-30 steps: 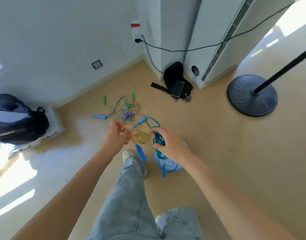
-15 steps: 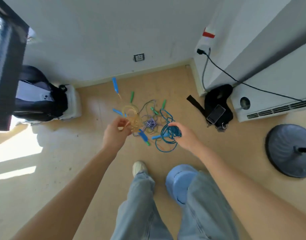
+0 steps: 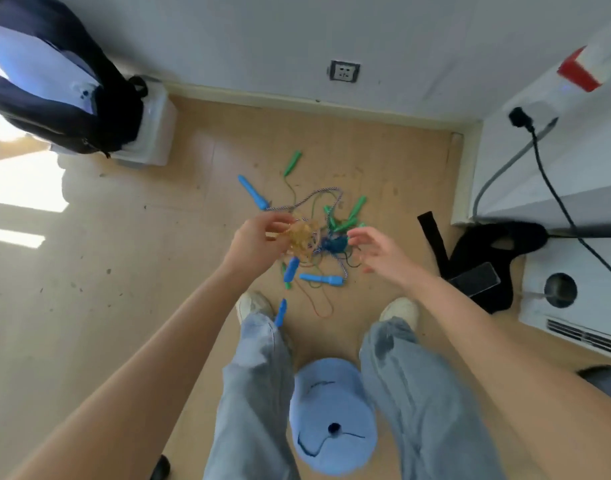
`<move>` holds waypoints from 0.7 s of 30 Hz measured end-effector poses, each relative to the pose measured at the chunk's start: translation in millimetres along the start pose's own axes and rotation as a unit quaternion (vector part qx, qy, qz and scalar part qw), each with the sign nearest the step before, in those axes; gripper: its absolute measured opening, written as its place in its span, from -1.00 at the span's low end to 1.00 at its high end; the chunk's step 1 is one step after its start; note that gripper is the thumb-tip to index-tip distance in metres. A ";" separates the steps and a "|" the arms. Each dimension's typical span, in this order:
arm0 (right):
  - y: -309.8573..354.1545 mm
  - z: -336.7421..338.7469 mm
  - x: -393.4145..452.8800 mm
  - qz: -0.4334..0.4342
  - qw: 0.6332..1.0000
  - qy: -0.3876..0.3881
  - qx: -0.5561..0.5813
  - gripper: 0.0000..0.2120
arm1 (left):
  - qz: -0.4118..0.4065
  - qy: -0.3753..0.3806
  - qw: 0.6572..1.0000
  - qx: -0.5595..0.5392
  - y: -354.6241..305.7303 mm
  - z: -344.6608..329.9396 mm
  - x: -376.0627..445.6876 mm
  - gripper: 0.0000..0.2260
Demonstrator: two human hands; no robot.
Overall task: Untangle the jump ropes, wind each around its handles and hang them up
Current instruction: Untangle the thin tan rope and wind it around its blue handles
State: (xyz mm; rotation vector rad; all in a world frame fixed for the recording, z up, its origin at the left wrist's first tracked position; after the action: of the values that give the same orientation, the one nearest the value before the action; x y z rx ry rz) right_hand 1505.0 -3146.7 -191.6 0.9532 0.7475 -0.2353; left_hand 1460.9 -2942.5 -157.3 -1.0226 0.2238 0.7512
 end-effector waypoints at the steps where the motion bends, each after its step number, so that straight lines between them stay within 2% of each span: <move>1: -2.0 -3.5 9.7 0.014 1.000 0.013 0.020 -0.58 | 0.001 0.012 1.000 -0.001 5.2 -12.1 10.0 -0.85; 3: -4.8 -17.1 31.5 0.036 0.995 0.052 0.082 -0.56 | 0.006 0.032 0.999 -0.022 18.5 -34.1 34.2 -0.82; 5: -8.7 -35.8 58.0 0.047 0.988 0.069 0.127 -0.64 | 0.005 0.038 0.999 -0.032 35.0 -50.0 60.9 -0.85; 7: -17.4 -51.9 88.1 0.047 0.987 0.041 0.150 -0.76 | -0.001 0.038 0.999 -0.032 53.1 -62.3 89.6 -0.88; 9: -29.6 -63.1 118.7 0.036 0.985 0.002 0.166 -0.82 | -0.015 0.045 0.999 -0.018 69.9 -72.9 117.3 -0.82; 12: -47.3 -75.8 162.7 0.016 0.975 -0.021 0.222 -0.80 | -0.042 0.077 0.996 0.033 85.7 -92.4 154.7 -0.81; 15: -63.0 -84.8 206.1 0.006 0.955 0.012 0.297 -0.73 | -0.048 0.094 0.993 0.051 97.4 -119.4 191.4 -0.89; 17: -77.1 -90.9 231.4 0.022 0.965 0.033 0.261 -0.82 | -0.030 0.075 0.997 0.003 104.1 -138.0 211.3 -0.93; 19: -91.4 -97.0 253.3 0.052 0.977 0.019 0.204 -0.96 | 0.014 0.066 0.993 -0.094 110.5 -155.1 227.2 -0.94; 21: -101.8 -98.6 274.1 0.077 0.975 -0.022 0.207 -0.90 | 0.055 0.087 0.984 -0.146 116.6 -167.4 240.4 -0.91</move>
State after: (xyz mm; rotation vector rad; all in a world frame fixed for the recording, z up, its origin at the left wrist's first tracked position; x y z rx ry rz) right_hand 1608.2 -3089.3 -476.7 1.3900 0.5900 -0.2816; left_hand 1588.2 -2936.6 -445.7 -1.3667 0.3295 0.8099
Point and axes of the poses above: each hand's wrist, its own x-axis towards the middle knuckle, its own z-axis out of the back of the hand, y = z × x, the point moved 1 cm from there along x, towards the middle knuckle, and after that the axes turned 15 degrees about -y, right-handed, at the moved point
